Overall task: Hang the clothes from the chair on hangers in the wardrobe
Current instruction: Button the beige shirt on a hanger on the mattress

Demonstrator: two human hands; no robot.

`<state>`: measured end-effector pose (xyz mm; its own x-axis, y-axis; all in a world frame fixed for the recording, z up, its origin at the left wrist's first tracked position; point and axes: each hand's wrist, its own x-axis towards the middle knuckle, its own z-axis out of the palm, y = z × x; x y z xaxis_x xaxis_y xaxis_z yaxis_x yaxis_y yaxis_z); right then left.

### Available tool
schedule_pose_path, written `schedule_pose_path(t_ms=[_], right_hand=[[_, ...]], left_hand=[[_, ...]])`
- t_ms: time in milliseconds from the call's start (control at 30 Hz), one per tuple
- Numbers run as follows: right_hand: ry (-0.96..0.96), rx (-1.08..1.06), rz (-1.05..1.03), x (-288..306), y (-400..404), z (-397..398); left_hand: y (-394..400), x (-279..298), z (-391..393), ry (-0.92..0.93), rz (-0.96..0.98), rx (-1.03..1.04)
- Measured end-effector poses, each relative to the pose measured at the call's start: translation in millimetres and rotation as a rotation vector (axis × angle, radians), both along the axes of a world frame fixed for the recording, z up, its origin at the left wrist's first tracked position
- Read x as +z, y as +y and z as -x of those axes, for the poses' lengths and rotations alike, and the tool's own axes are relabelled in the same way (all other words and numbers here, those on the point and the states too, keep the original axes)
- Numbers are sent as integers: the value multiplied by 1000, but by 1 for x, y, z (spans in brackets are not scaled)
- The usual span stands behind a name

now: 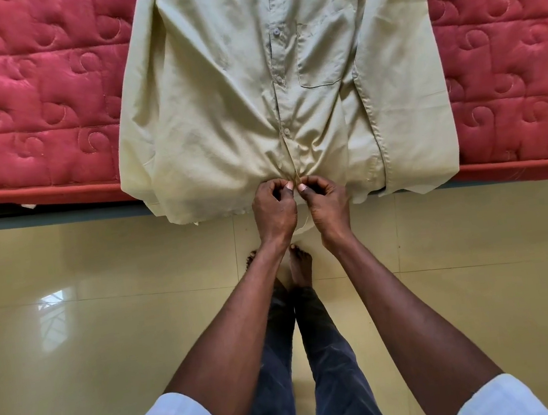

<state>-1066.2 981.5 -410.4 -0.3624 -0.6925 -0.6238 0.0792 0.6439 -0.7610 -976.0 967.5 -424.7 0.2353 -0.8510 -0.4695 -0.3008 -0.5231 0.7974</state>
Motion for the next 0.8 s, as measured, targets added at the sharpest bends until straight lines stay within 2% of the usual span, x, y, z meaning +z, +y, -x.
schedule_pose_path(t_ms=[200,433,567,800], right_hand=[[39,6,-15,2,-3,-2],[-4,30,-17,4,-3,2],[-93,-42,-58,9,-4,5],[-78,7,-32,10,-6,5]], left_hand=[[1,2,-1,23,14,-42],[1,3,3,-38,8,-13],[1,3,-2,47,-33,29],[-3,6,-12,207,-88,-7]])
